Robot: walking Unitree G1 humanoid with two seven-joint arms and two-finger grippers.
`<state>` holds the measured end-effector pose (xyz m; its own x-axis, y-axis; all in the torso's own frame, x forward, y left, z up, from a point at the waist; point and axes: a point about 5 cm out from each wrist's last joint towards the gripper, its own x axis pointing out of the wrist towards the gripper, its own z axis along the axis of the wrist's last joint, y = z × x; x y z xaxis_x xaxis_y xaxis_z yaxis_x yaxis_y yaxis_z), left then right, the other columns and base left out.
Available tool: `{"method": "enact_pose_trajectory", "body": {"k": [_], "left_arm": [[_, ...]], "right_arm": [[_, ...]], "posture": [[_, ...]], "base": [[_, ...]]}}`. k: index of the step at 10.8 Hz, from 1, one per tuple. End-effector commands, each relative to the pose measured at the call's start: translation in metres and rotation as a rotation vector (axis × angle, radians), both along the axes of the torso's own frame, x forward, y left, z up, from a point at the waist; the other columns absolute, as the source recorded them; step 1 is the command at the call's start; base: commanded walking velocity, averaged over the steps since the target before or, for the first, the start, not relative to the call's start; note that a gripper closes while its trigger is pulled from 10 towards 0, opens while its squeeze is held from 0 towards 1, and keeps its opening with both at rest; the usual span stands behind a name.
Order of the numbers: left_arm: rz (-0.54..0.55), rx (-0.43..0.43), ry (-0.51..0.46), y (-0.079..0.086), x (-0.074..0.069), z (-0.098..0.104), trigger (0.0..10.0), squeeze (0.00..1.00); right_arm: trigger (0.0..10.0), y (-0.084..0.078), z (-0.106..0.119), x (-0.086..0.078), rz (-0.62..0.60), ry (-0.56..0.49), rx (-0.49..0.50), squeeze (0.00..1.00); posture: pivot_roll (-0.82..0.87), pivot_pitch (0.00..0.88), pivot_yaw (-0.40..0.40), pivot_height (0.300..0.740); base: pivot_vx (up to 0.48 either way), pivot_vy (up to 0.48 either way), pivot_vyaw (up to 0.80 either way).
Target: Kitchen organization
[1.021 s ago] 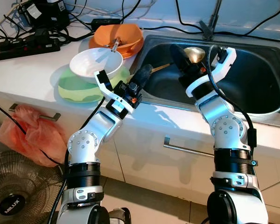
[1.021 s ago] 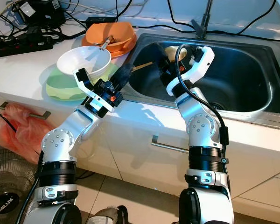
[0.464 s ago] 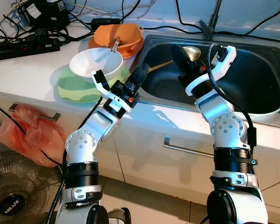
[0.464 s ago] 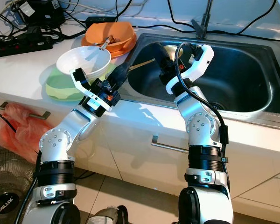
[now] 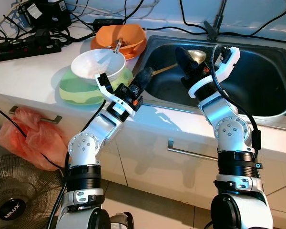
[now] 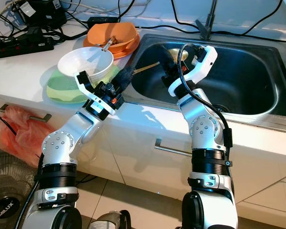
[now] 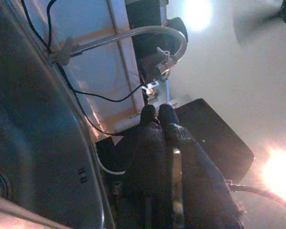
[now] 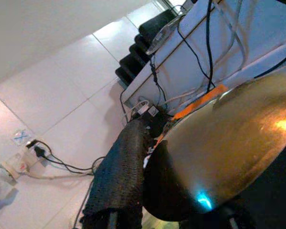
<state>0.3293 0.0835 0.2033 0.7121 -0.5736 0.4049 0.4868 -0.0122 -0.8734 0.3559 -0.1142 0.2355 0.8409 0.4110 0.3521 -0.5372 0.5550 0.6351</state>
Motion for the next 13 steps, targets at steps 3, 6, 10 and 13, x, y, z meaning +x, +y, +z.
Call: {"method": "enact_pose_trajectory", "body": {"k": [3,6,10,13], "left_arm": [[0.003,0.012,-0.017,0.0015,0.003,0.0037,0.0,0.0],[0.007,0.013,-0.011,0.0006,0.0039,0.003,0.0,0.0],[-0.003,0.018,-0.009,-0.0022,0.0048,0.0037,0.0,0.0],[0.001,0.036,0.002,-0.0034,0.0061,0.0017,0.0,0.03]], "right_arm": [[0.0,-0.0016,-0.0012,0.0009,-0.015,0.01,-0.008,0.0],[0.0,-0.0021,-0.0012,0.0014,-0.014,0.012,-0.01,0.0],[0.0,-0.0012,-0.0018,0.0021,-0.016,0.013,-0.007,0.0],[0.0,-0.0013,-0.0012,0.0028,-0.019,0.011,-0.003,0.0]], "posture": [[0.03,0.074,0.066,0.74],[0.03,0.075,0.063,0.74],[0.03,0.071,0.068,0.74],[0.03,0.068,0.071,0.74]], "base": [[0.0,0.0,0.0],[0.0,0.0,0.0],[0.0,0.0,0.0],[0.0,0.0,0.0]]}}
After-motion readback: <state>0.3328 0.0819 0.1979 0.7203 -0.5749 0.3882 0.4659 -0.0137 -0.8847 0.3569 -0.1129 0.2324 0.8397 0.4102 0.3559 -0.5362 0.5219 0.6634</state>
